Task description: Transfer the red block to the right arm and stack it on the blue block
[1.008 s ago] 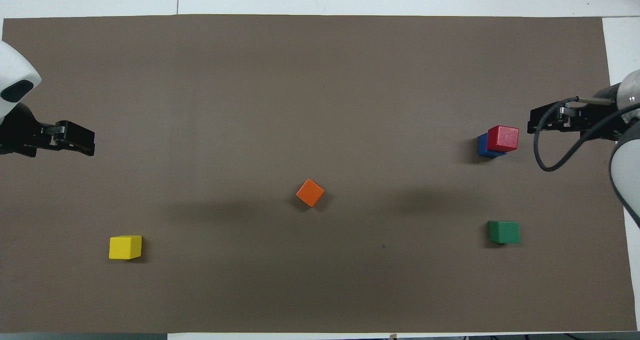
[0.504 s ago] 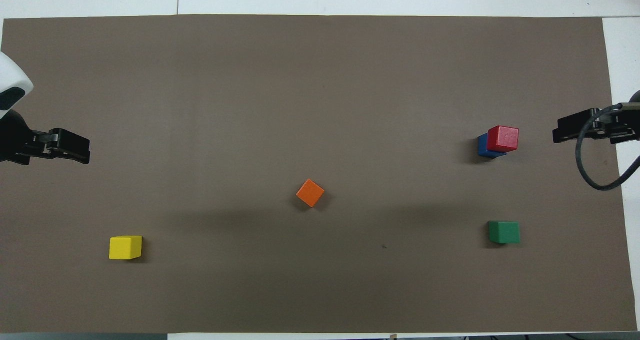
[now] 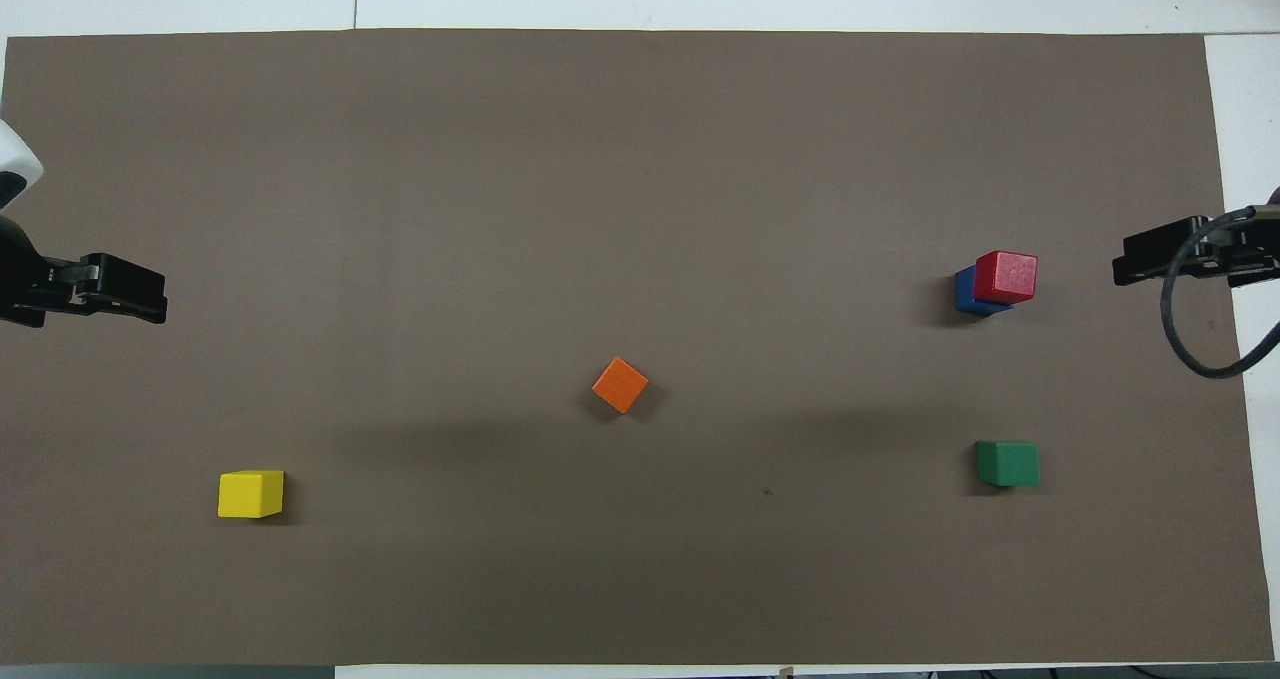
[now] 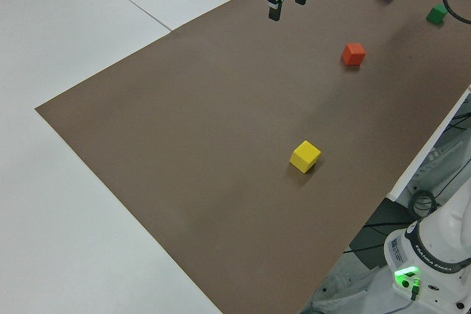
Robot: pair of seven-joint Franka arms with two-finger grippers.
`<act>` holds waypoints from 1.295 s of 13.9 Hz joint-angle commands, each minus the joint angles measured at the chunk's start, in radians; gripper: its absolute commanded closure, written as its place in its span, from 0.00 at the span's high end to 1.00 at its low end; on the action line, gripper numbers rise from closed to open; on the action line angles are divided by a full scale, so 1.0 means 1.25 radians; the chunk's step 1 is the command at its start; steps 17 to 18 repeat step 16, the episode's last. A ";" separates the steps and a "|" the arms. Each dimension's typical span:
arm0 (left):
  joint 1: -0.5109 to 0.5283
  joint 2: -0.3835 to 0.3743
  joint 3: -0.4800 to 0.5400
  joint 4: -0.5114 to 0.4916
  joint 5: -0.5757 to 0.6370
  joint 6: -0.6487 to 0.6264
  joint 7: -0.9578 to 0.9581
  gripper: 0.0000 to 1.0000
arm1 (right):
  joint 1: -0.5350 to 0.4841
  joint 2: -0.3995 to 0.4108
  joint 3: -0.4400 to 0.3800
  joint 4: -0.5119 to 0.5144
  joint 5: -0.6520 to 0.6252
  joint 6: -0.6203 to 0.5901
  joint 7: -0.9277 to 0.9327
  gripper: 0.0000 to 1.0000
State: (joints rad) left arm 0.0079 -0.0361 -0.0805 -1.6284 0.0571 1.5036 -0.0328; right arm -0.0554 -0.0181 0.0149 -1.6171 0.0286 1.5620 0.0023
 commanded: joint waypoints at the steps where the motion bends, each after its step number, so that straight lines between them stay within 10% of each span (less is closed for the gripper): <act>1: 0.006 -0.012 0.001 -0.004 -0.010 0.006 0.005 1.00 | -0.010 0.001 0.004 0.003 -0.008 -0.002 -0.018 1.00; 18: 0.006 -0.012 0.001 -0.004 -0.010 0.006 0.005 1.00 | -0.007 -0.001 0.005 0.003 -0.034 -0.008 -0.014 1.00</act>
